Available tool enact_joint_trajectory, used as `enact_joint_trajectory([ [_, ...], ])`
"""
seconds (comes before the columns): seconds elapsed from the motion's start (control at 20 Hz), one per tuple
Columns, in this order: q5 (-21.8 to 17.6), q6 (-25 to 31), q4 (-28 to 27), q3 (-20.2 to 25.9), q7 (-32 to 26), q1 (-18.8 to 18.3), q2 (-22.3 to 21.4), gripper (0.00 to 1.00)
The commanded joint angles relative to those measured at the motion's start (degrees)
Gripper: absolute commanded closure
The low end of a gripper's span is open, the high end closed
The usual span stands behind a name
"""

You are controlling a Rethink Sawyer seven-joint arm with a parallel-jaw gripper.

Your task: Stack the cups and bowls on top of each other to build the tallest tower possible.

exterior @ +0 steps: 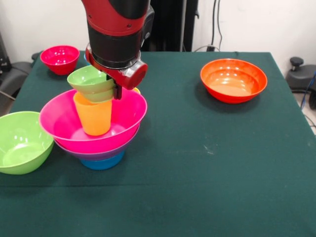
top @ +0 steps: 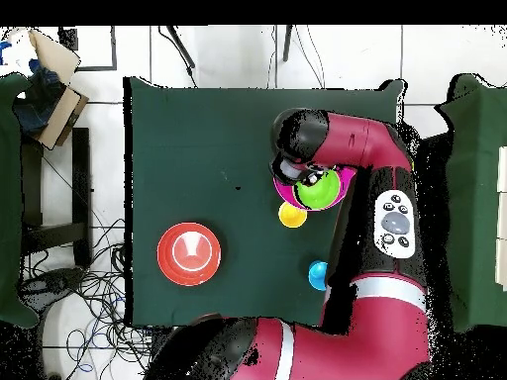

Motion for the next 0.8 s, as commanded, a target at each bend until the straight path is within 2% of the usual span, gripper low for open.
enact_joint_trajectory([
  [0.05,-6.9,4.94,-1.22,4.09,-15.16,0.68,2.52,1.0],
  [0.8,-9.44,4.04,-1.41,4.19,-14.04,0.26,2.49,1.0],
])
